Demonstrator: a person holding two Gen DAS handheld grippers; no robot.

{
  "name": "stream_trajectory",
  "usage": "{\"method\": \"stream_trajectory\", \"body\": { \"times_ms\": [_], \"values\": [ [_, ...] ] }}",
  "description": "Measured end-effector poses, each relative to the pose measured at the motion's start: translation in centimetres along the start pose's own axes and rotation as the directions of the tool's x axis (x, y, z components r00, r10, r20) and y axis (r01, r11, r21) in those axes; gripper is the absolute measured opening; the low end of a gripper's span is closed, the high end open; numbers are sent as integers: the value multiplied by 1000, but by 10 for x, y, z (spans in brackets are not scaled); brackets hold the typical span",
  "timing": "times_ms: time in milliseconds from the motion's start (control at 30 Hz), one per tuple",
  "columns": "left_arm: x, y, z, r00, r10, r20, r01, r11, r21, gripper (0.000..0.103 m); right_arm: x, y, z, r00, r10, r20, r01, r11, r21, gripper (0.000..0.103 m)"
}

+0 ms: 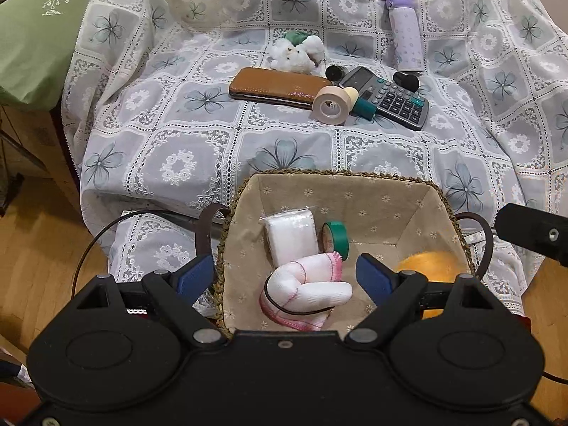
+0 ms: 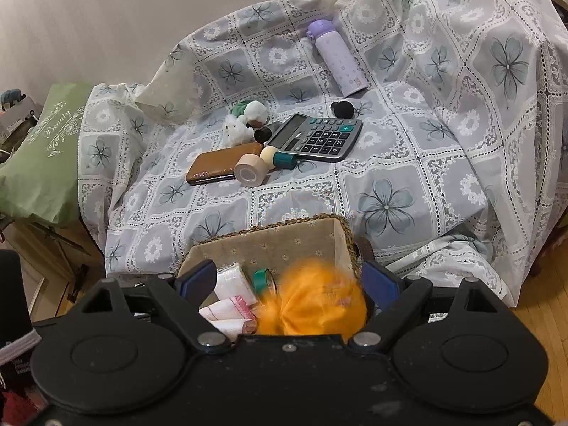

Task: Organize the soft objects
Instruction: 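Open both tools to drop the bundle and pouch into the basket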

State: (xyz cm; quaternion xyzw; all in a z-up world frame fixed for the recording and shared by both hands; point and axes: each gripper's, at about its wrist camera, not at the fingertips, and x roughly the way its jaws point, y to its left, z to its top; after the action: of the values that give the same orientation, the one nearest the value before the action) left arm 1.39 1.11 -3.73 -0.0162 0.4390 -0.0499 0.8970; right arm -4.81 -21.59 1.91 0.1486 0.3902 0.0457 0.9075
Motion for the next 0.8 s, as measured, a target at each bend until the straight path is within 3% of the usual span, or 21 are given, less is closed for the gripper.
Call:
{"method": "stream_trajectory", "body": {
  "times_ms": [800],
  "values": [
    [2,-3,-1,1000,1,-18,-1,1000,11,85,2,-5,0,1000,-13,-26,14,1000,19,91]
  ]
}}
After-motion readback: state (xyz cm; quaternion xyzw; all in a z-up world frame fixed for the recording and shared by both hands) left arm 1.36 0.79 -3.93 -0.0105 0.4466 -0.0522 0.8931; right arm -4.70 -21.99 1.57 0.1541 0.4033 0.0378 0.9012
